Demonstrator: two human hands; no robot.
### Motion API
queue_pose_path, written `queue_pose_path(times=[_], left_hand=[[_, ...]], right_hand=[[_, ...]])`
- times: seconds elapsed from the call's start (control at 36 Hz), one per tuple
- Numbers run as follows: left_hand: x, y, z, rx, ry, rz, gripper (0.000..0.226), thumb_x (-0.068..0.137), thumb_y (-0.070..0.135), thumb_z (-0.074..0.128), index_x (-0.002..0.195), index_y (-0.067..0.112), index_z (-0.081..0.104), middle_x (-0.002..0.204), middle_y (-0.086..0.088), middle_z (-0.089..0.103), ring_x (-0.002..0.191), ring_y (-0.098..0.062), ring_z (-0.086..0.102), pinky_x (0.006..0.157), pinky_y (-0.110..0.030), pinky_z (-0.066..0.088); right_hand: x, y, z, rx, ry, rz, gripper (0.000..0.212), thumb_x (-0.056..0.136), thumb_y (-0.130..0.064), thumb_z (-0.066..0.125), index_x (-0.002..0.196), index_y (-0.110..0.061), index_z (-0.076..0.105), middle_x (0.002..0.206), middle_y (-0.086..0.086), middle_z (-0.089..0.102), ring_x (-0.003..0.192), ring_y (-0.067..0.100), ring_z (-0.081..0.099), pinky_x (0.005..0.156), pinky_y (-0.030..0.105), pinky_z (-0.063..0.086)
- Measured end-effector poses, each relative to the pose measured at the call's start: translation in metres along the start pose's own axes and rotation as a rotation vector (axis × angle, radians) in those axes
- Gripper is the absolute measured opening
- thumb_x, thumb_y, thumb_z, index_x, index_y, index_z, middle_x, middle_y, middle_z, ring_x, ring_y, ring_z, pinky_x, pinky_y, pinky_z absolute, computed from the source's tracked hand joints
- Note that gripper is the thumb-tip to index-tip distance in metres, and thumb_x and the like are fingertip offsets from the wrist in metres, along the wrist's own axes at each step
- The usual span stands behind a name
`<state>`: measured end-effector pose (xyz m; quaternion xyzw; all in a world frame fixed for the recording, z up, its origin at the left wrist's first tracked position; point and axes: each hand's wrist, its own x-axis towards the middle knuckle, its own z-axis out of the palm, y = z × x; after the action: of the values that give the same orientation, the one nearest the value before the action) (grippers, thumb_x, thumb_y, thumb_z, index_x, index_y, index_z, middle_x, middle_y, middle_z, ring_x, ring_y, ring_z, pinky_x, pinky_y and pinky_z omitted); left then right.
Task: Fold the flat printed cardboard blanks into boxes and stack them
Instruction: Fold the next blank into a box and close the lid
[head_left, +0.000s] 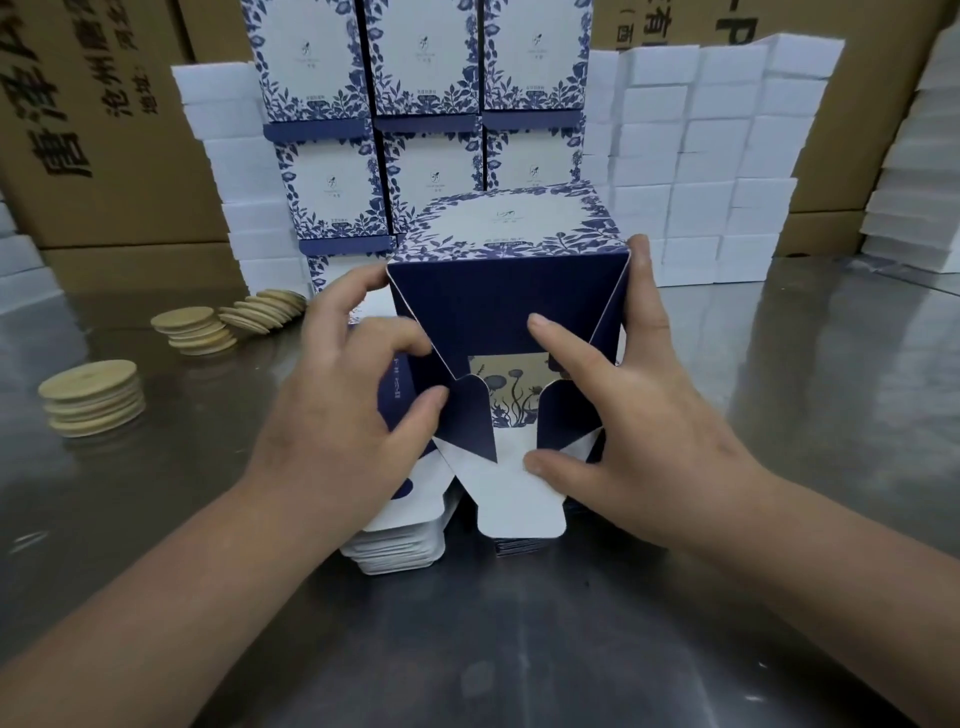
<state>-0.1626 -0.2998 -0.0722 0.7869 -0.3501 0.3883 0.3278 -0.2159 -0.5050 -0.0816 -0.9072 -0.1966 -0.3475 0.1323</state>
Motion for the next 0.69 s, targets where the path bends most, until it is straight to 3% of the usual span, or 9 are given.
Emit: queue_pose_path(times=[0.06,0.14,0.22,0.31,0.44,0.53,0.61,0.69], left_hand=[[0.001,0.001,-0.001,0.029,-0.019,0.020,0.016,0.072,0.014,0.067,0.083,0.024,0.060,0.134,0.003,0.029,0.094,0.004,0.047,0.086,-0.016,0.036],[0.000,0.002,-0.002,0.041,-0.083,0.026,0.005,0.073,0.013,0.067,0.078,0.014,0.068,0.140,0.000,0.026,0.092,-0.006,0.052,0.086,-0.022,0.042],[-0.001,0.004,-0.006,0.015,-0.177,0.058,0.019,0.075,0.023,0.059,0.087,0.017,0.072,0.147,-0.002,0.016,0.106,-0.007,0.048,0.090,-0.021,0.035],[0.000,0.003,-0.011,-0.022,-0.293,0.124,0.038,0.072,0.032,0.047,0.100,0.022,0.070,0.152,0.000,0.004,0.119,0.000,0.038,0.091,-0.020,0.034],[-0.002,0.002,-0.009,-0.043,-0.458,0.150,0.060,0.064,0.038,0.063,0.116,0.056,0.040,0.150,0.023,-0.026,0.133,0.017,0.004,0.099,-0.015,0.024],[-0.002,0.004,-0.007,0.004,-0.488,0.175,0.079,0.058,0.046,0.070,0.124,0.061,0.029,0.146,0.024,-0.034,0.130,0.021,-0.009,0.100,-0.014,0.013],[-0.003,0.002,-0.002,0.097,-0.416,0.242,0.088,0.059,0.046,0.073,0.138,0.039,0.036,0.151,0.014,-0.024,0.136,0.002,-0.004,0.103,-0.027,0.012],[-0.004,0.004,0.001,0.095,-0.331,0.240,0.075,0.063,0.040,0.077,0.131,0.022,0.052,0.152,0.003,-0.009,0.139,-0.018,0.008,0.102,-0.044,0.029]], right_hand=[[0.000,0.002,-0.001,-0.015,0.023,-0.003,0.083,0.073,-0.039,0.072,0.139,-0.040,0.021,0.144,-0.009,-0.030,0.142,0.025,0.025,0.103,0.028,0.028],[0.002,0.007,-0.002,-0.029,0.094,-0.025,0.071,0.080,-0.019,0.073,0.141,-0.022,0.039,0.147,0.010,-0.016,0.136,0.017,0.017,0.100,0.035,0.029],[0.004,0.009,-0.004,-0.024,0.141,0.018,0.066,0.080,-0.005,0.070,0.140,-0.015,0.044,0.148,0.008,-0.005,0.134,0.013,0.027,0.091,0.034,0.037],[0.003,0.010,-0.004,0.000,0.212,0.074,0.067,0.077,-0.002,0.073,0.138,-0.011,0.045,0.149,0.009,0.007,0.133,0.030,0.040,0.084,0.039,0.045],[0.002,0.008,-0.003,0.028,0.323,0.132,0.078,0.077,-0.007,0.073,0.138,-0.021,0.027,0.144,-0.002,0.009,0.127,0.016,0.027,0.080,0.037,0.042],[0.002,0.007,-0.003,0.060,0.318,0.176,0.074,0.078,-0.006,0.073,0.140,-0.015,0.034,0.145,-0.005,0.008,0.130,0.026,0.042,0.083,0.035,0.042],[0.002,0.004,-0.003,0.079,0.320,0.159,0.070,0.080,-0.009,0.071,0.140,-0.015,0.035,0.145,-0.005,0.011,0.122,0.034,0.052,0.082,0.034,0.047],[0.002,-0.002,-0.004,0.072,0.338,0.118,0.065,0.078,-0.019,0.062,0.133,-0.027,0.028,0.145,-0.005,0.013,0.122,0.030,0.052,0.087,0.029,0.043]])
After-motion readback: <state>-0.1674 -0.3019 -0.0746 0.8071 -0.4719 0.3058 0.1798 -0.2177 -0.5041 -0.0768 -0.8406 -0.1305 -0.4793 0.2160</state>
